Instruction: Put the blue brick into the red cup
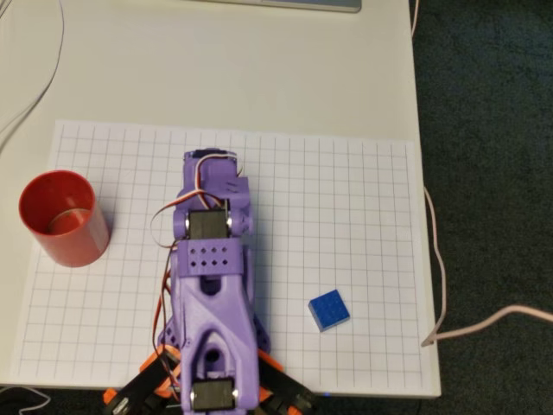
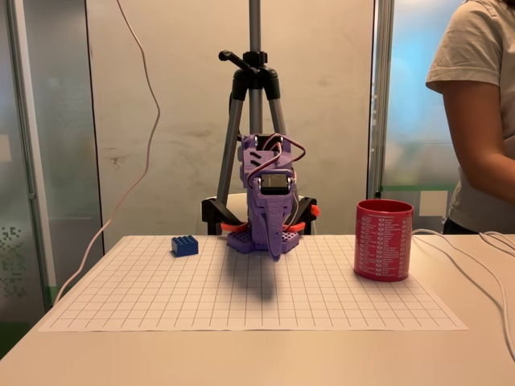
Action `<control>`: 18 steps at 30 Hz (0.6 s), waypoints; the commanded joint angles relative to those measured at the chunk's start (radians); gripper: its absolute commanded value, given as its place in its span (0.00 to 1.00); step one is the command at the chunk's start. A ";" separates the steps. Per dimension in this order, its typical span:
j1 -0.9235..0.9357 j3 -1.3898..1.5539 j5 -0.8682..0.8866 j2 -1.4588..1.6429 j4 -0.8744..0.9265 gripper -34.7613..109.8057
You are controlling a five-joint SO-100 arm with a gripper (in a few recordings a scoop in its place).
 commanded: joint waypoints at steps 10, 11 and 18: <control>0.175 -0.393 0.018 0.012 0.120 0.24; 0.192 -0.453 0.012 0.011 0.137 0.24; 0.360 -0.948 0.052 -0.224 0.334 0.24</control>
